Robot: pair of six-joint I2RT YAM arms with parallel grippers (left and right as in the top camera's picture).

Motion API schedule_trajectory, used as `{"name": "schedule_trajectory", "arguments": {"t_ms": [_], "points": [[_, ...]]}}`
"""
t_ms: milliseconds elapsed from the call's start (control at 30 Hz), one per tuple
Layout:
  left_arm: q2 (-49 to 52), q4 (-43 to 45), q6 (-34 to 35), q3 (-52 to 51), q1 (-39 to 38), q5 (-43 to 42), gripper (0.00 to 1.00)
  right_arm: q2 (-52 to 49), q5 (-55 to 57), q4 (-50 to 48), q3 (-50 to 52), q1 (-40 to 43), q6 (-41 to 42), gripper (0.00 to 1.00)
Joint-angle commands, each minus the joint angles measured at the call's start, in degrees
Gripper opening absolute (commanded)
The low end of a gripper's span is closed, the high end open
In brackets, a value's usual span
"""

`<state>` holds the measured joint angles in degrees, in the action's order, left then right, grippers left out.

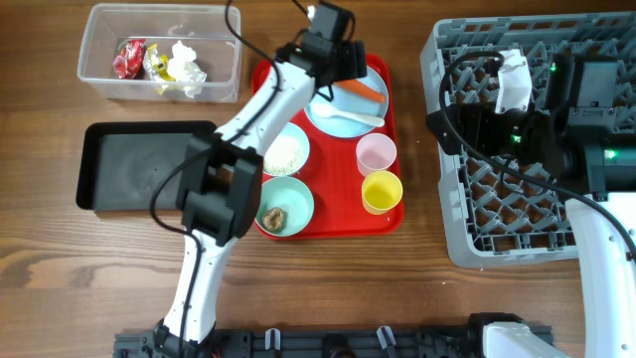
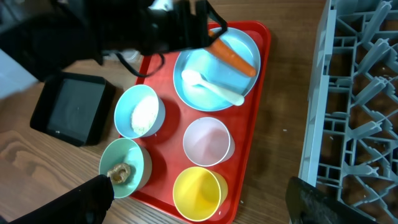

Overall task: Sort waste into correct bins and load items into the dishwasher rack
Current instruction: 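Reach the left gripper to the blue plate and grasp the carrot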

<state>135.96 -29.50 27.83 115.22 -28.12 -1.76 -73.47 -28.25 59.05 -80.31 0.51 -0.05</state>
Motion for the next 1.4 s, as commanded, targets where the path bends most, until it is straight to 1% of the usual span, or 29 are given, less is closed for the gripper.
{"name": "schedule_trajectory", "arguments": {"t_ms": [0, 100, 133, 167, 200, 267, 333, 467, 667, 767, 800, 867, 900, 933, 967, 1000, 1033, 1133, 1167, 1367], "points": [[1.3, 0.6, 4.6, 0.0, -1.4, 1.9, 0.8, -0.3, 0.3, 0.0, -0.2, -0.3, 0.2, 0.91], [2.0, 0.3, 4.6, 0.0, -1.8, 2.9, 0.78, -0.3, 0.4, 0.0, -0.2, -0.3, 0.3, 0.91], [2.4, 0.1, 4.6, 0.0, -1.9, 3.4, 0.77, -0.3, 0.3, 0.1, -0.2, -0.3, 0.2, 0.91], [2.6, -0.2, 4.7, 0.0, -2.0, 3.6, 0.72, -0.3, 0.4, 0.1, -0.2, -0.3, 0.2, 0.91], [3.2, -0.7, 5.4, 0.0, -2.1, 3.7, 0.7, -0.3, 0.4, 0.1, -0.2, -0.3, 0.2, 0.91], [3.8, -1.2, 6.9, 0.0, -2.2, 3.8, 0.68, -0.3, 0.4, 0.1, -0.2, -0.3, 0.2, 0.91], [4.5, -1.0, 7.6, 0.0, -2.3, 3.8, 0.68, -0.3, 0.4, 0.0, -0.2, -0.3, 0.2, 0.91], [6.1, 0.5, 9.2, 0.0, -2.5, 4.4, 0.63, -0.3, 0.4, 0.1, -0.2, -0.3, 0.2, 0.91], [8.4, 3.4, 12.6, 0.0, -2.7, 4.7, 0.63, -0.3, 0.3, 0.2, -0.2, -0.3, 0.3, 0.91], [9.3, 4.7, 13.2, 0.0, -2.9, 4.7, 0.62, -0.3, 0.4, 0.2, -0.2, -0.3, 0.2, 0.91], [9.4, 4.8, 13.2, 0.0, -2.9, 4.7, 0.58, -0.3, 0.3, 0.2, -0.2, -0.3, 0.2, 0.91], [9.6, 4.8, 13.1, 0.0, -3.0, 4.6, 0.45, -0.3, 0.4, 0.2, -0.2, -0.3, 0.3, 0.91], [9.7, 4.6, 13.1, 0.0, -3.1, 4.6, 0.41, -0.3, 0.3, 0.2, -0.2, -0.3, 0.3, 0.91], [9.7, 4.3, 13.1, 0.0, -3.1, 4.6, 0.34, -0.3, 0.4, 0.2, -0.2, -0.3, 0.2, 0.91], [9.7, 4.0, 13.1, 0.0, -3.2, 4.6, 0.29, -0.3, 0.3, 0.2, -0.2, -0.3, 0.2, 0.91], [9.7, 3.2, 13.1, 0.0, -3.3, 4.6, 0.21, -0.3, 0.4, 0.2, -0.2, -0.3, 0.2, 0.91], [9.7, 2.8, 13.1, 0.0, -3.3, 4.6, 0.19, -0.3, 0.4, 0.2, -0.2, -0.3, 0.2, 0.91], [9.7, 1.8, 13.1, 0.0, -3.6, 4.6, 0.07, -0.3, 0.4, 0.2, -0.2, -0.3, 0.2, 0.91], [9.7, 1.6, 13.1, 0.0, -3.6, 4.6, 0.04, -0.3, 0.4, 0.2, -0.2, -0.3, 0.2, 0.91], [8.9, 1.6, 12.9, 0.0, -3.5, 4.6, 0.04, -0.3, 0.4, 0.2, -0.2, -0.3, 0.2, 0.91]]}}
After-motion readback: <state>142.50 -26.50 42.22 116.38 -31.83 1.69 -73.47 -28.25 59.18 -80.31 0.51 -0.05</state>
